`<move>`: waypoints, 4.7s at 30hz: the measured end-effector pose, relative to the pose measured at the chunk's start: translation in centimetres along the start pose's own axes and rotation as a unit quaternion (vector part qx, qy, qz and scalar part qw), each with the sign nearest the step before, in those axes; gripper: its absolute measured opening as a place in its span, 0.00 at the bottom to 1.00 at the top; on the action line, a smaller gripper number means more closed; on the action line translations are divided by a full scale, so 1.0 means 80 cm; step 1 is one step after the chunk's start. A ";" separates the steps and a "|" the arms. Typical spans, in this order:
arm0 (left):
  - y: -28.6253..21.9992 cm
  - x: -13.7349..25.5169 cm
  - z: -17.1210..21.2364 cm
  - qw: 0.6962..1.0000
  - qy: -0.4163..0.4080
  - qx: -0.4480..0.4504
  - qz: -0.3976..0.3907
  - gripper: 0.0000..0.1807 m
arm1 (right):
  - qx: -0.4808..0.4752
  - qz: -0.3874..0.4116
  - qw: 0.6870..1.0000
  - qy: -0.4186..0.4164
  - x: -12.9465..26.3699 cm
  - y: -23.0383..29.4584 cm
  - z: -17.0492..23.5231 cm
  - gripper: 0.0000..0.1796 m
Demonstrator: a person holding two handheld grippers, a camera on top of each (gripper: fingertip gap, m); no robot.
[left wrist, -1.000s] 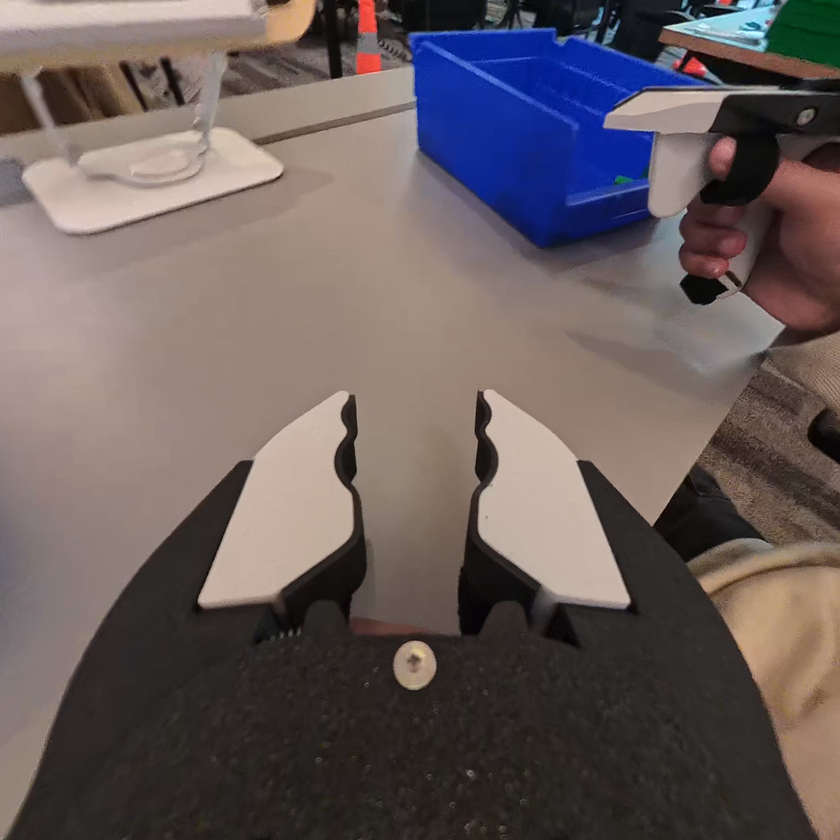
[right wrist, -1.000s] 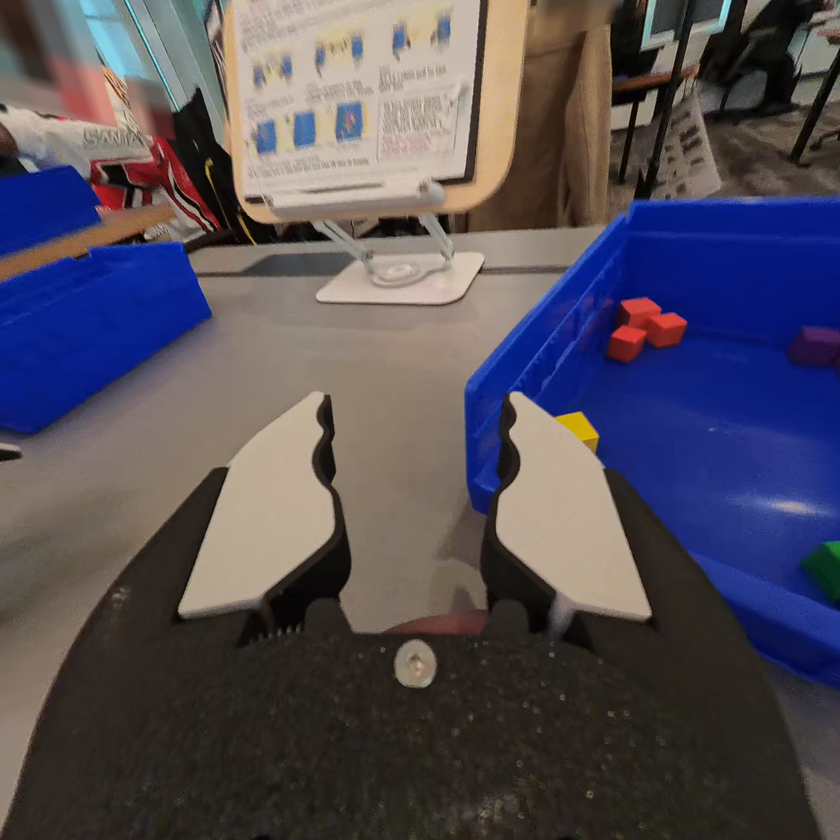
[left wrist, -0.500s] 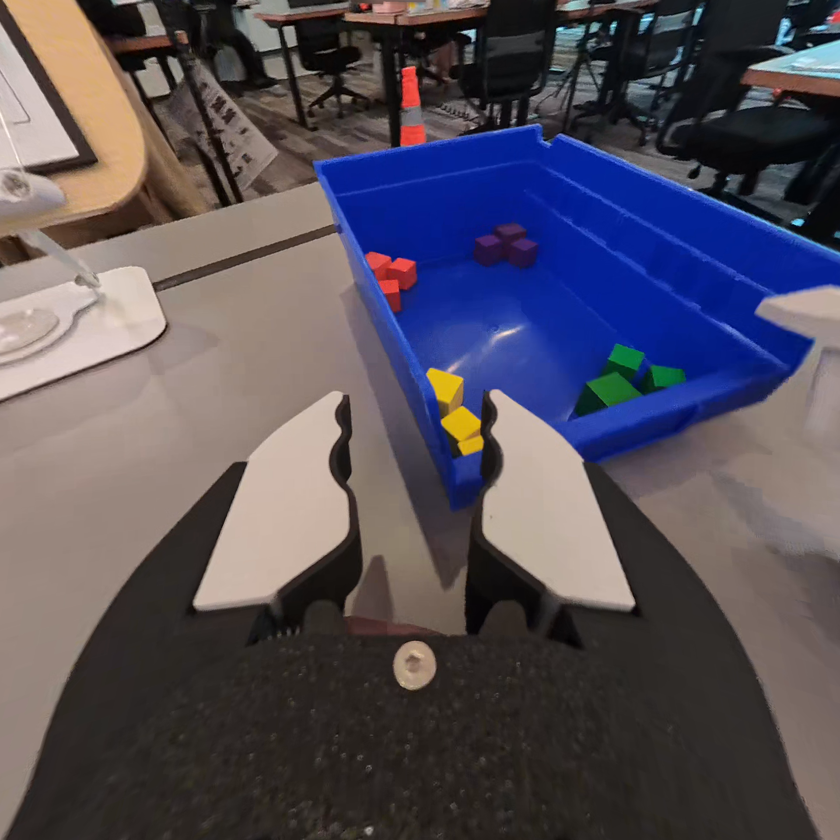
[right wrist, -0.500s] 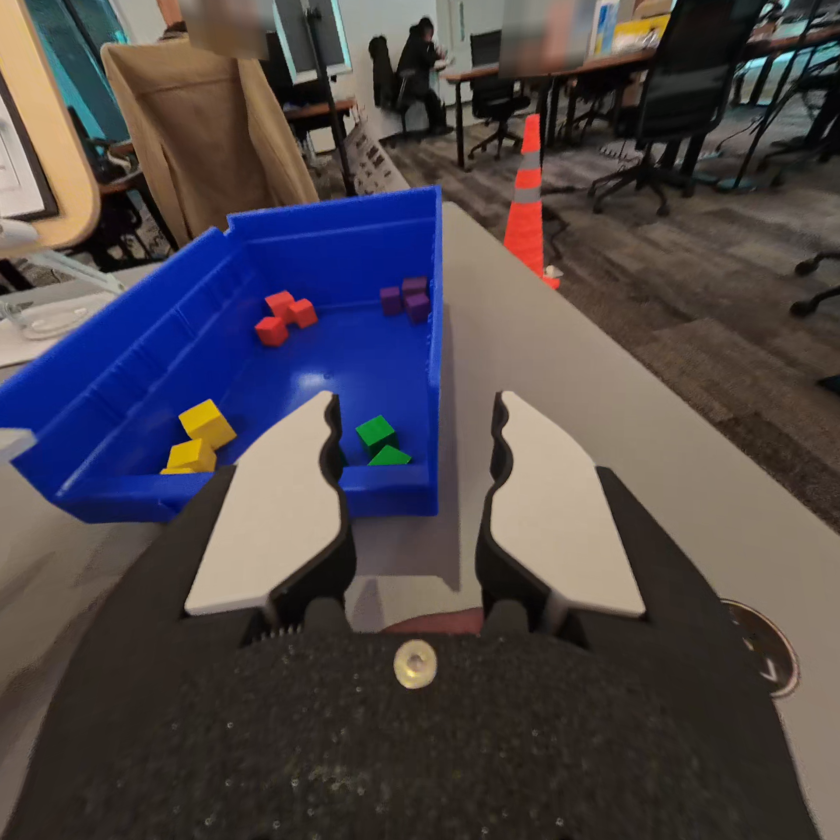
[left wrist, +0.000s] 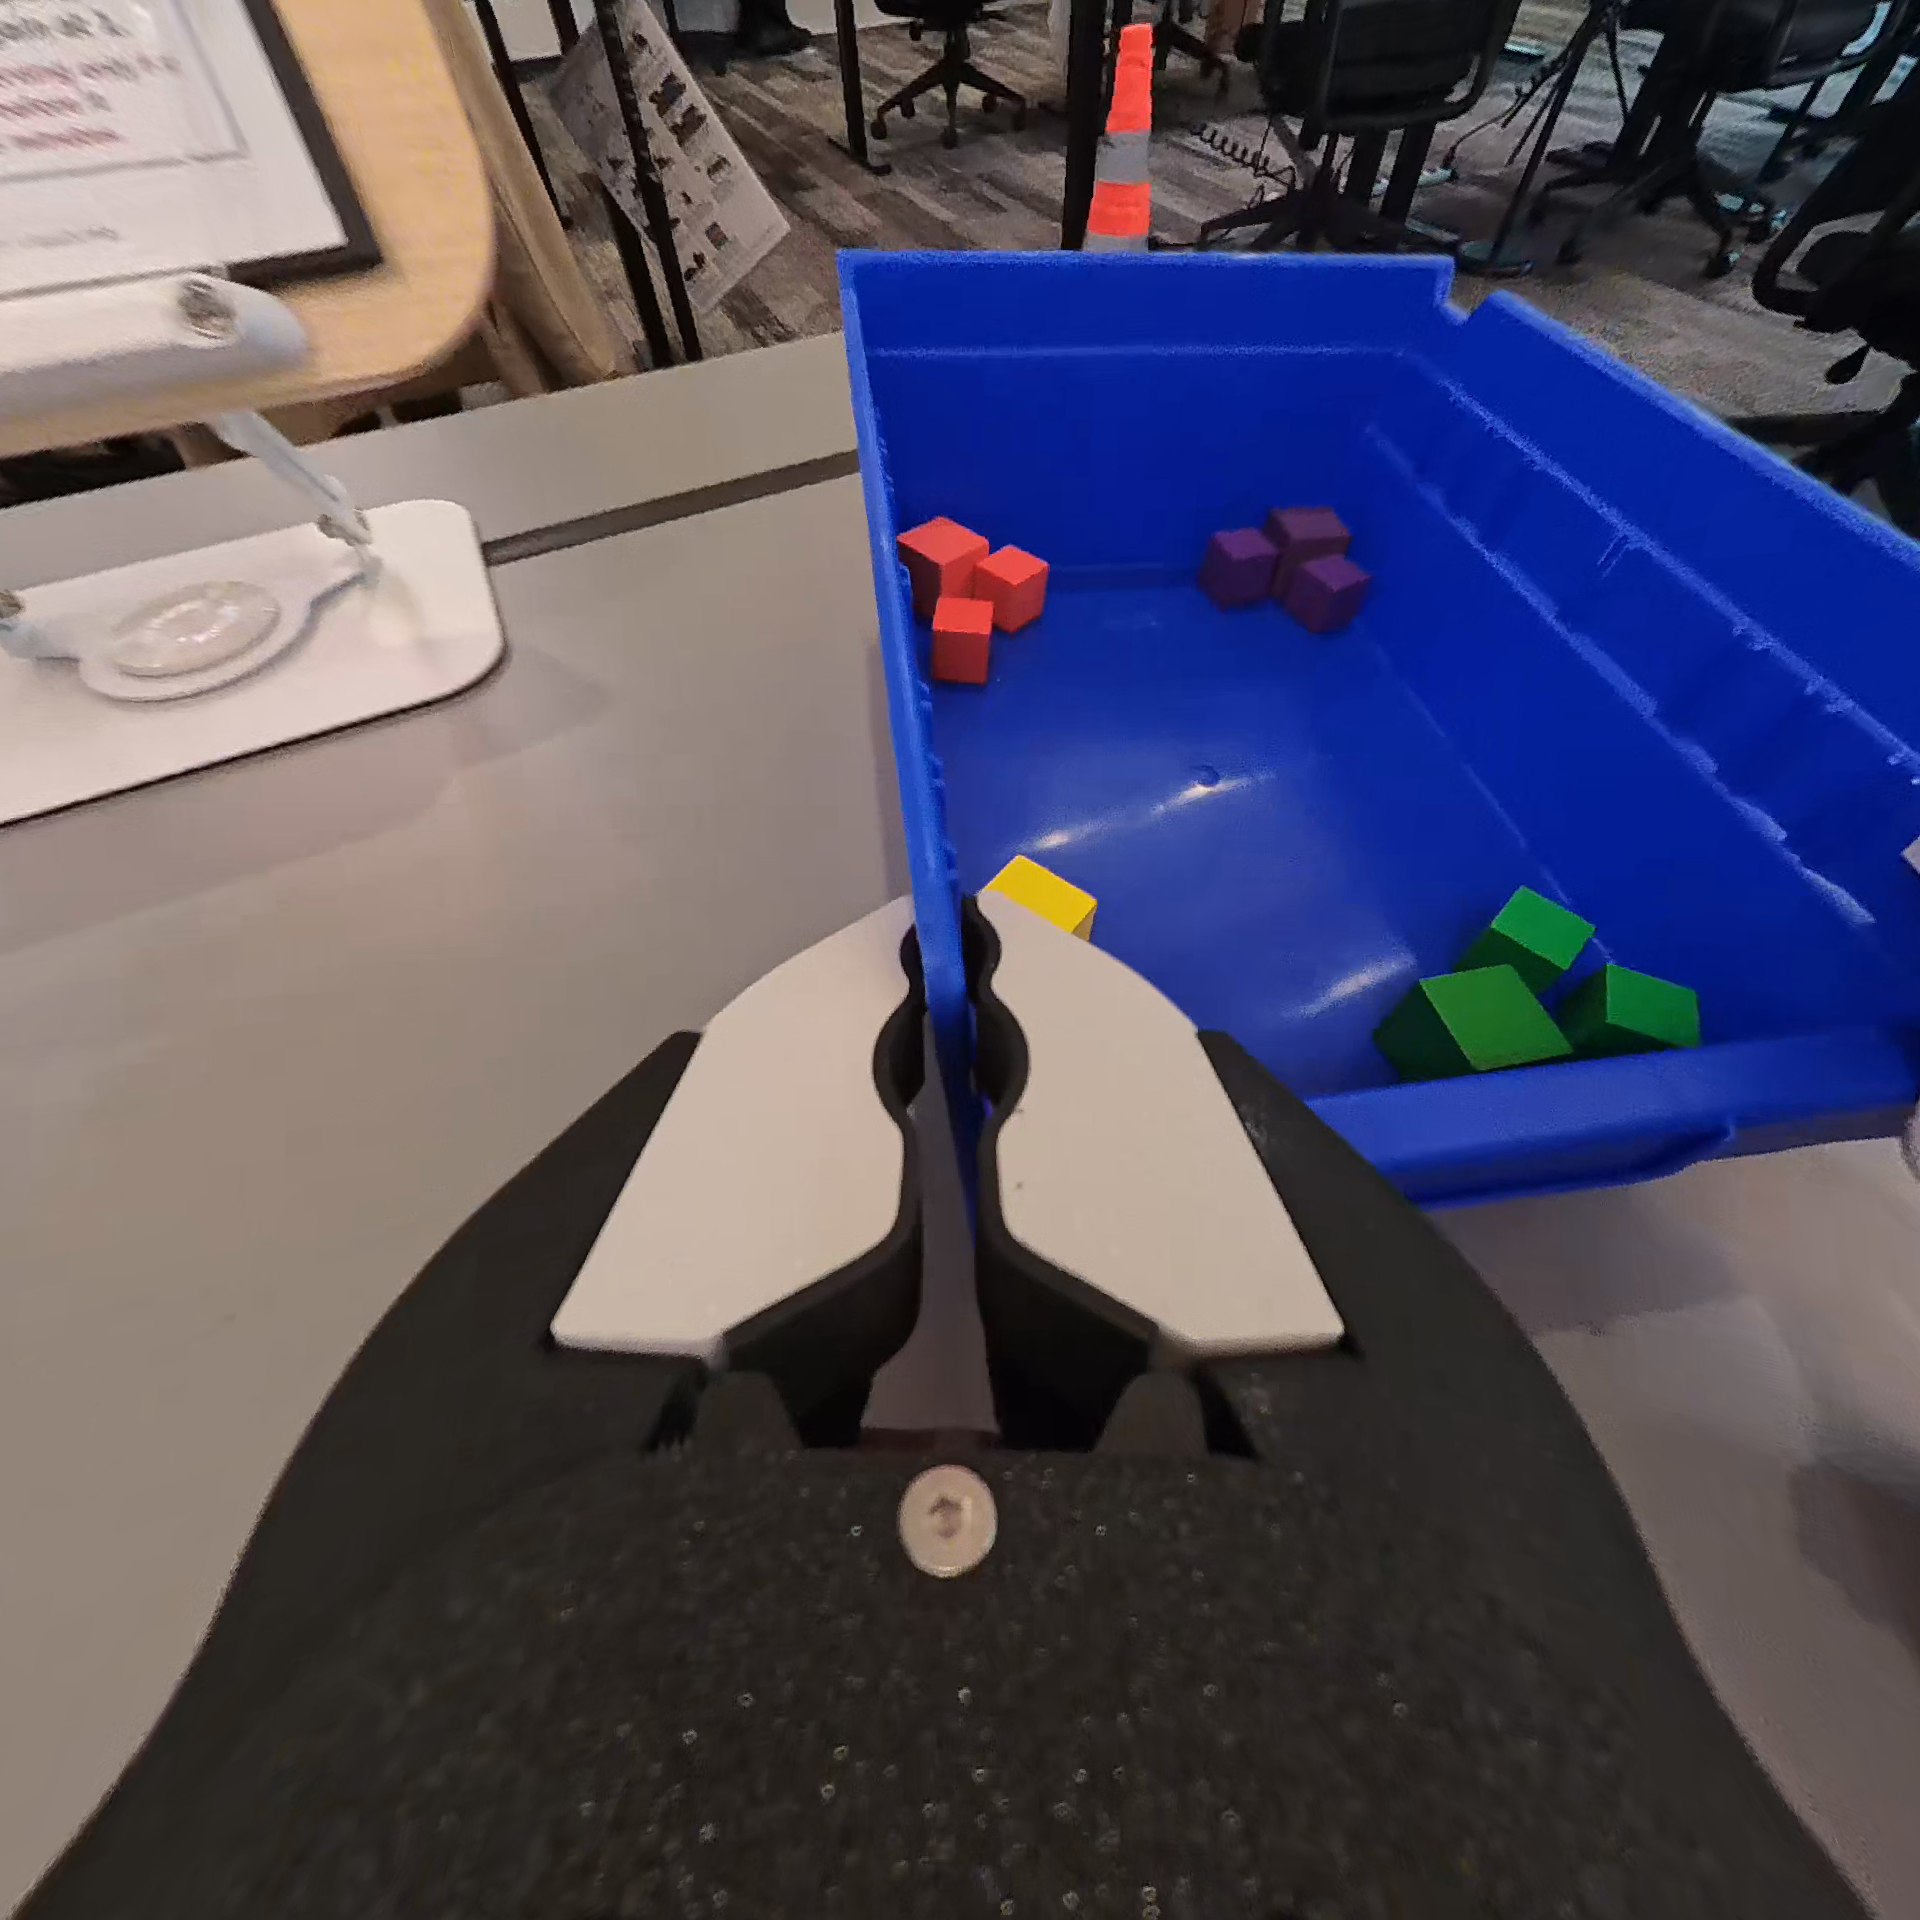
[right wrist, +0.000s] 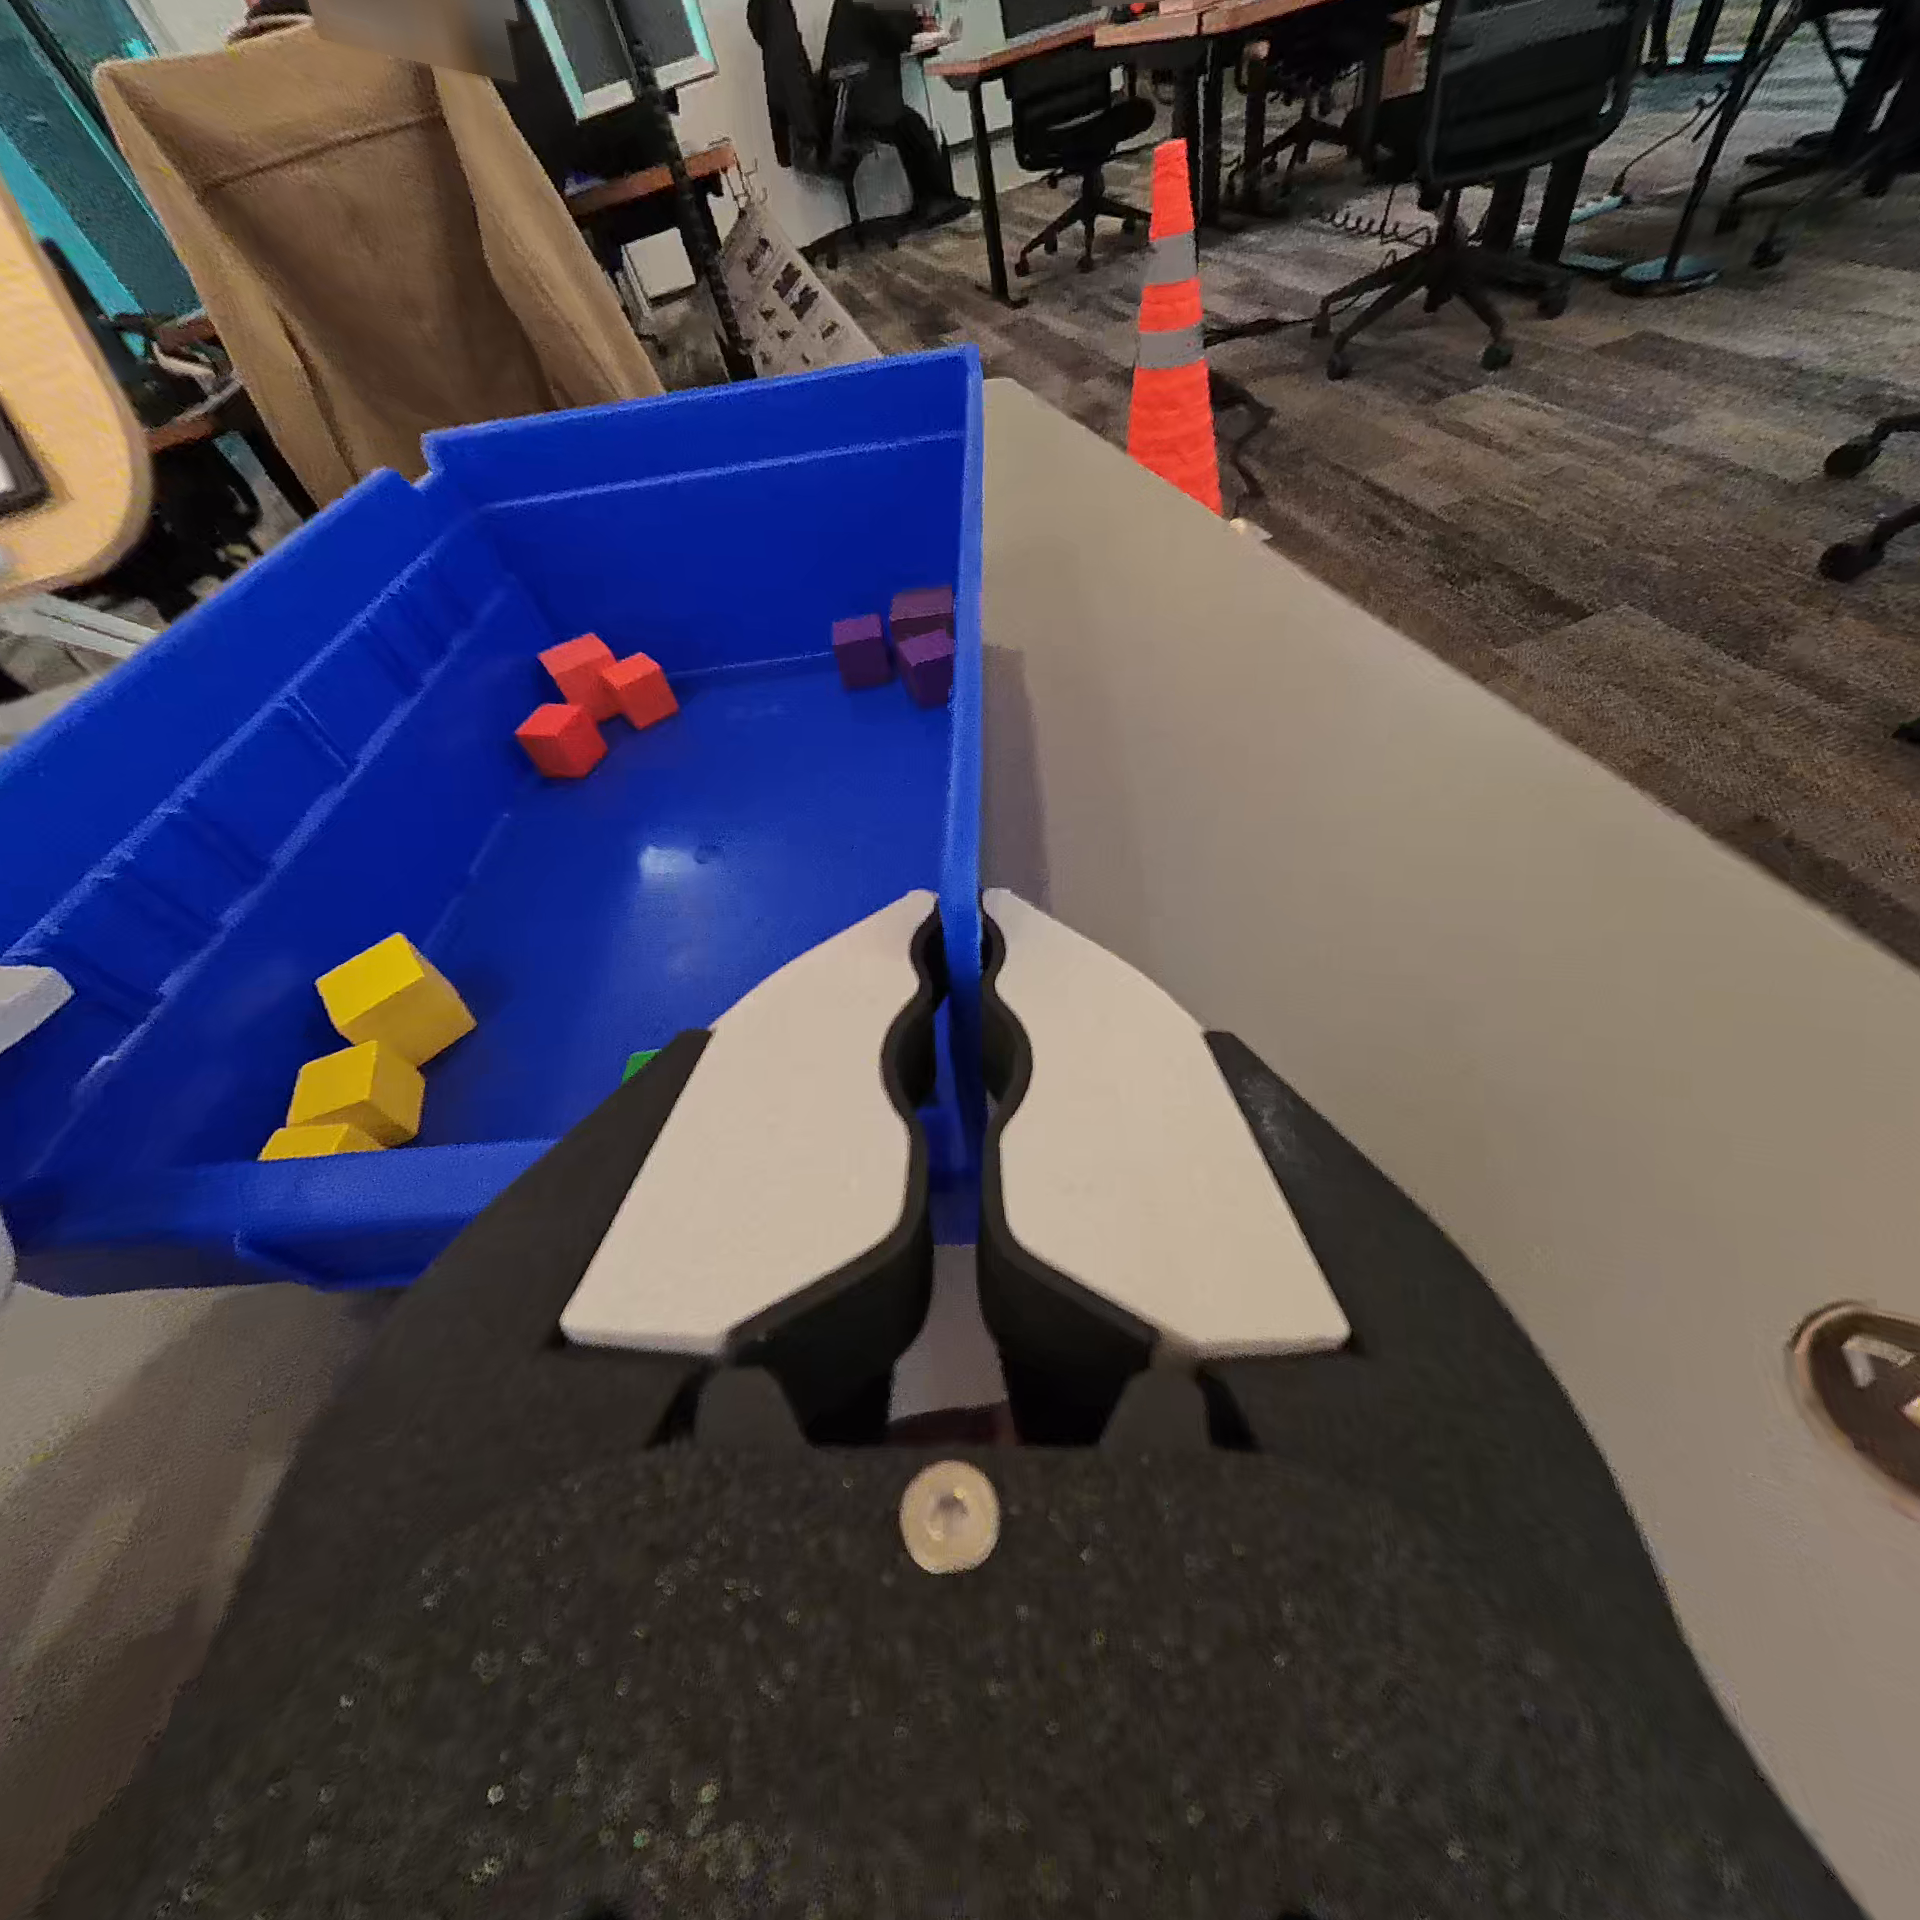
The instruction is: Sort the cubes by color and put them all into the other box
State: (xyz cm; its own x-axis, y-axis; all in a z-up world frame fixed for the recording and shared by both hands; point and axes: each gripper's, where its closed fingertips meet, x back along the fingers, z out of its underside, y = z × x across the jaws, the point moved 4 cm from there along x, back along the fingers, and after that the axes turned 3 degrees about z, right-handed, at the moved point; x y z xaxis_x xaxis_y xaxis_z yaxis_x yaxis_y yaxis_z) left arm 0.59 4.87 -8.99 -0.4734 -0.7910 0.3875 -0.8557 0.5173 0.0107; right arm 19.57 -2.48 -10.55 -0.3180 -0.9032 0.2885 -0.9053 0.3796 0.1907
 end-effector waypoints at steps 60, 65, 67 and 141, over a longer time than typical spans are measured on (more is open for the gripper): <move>0.672 0.362 0.179 0.955 0.016 0.210 -0.208 0.02 | 0.057 -0.550 0.822 0.136 0.215 0.439 0.138 0.25; 0.647 0.411 0.200 0.943 0.011 0.191 -0.272 0.01 | 0.123 -0.570 0.797 0.156 0.254 0.490 0.184 0.25; 0.630 0.440 0.212 0.938 0.006 0.184 -0.295 0.02 | 0.148 -0.558 0.800 0.163 0.265 0.507 0.204 0.24; 0.026 0.164 -0.020 0.990 -0.076 -0.104 0.062 0.19 | 0.146 0.029 0.989 0.016 0.037 -0.079 -0.092 0.19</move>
State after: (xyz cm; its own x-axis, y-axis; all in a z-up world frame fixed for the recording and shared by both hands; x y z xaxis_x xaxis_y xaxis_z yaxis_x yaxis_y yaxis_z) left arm -7.09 -3.90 -2.38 -0.6121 -0.7486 0.2547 -0.7344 0.6576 0.1681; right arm 26.45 -6.11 -3.98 -0.3661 -0.8733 0.3213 -0.9303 0.3513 -0.1050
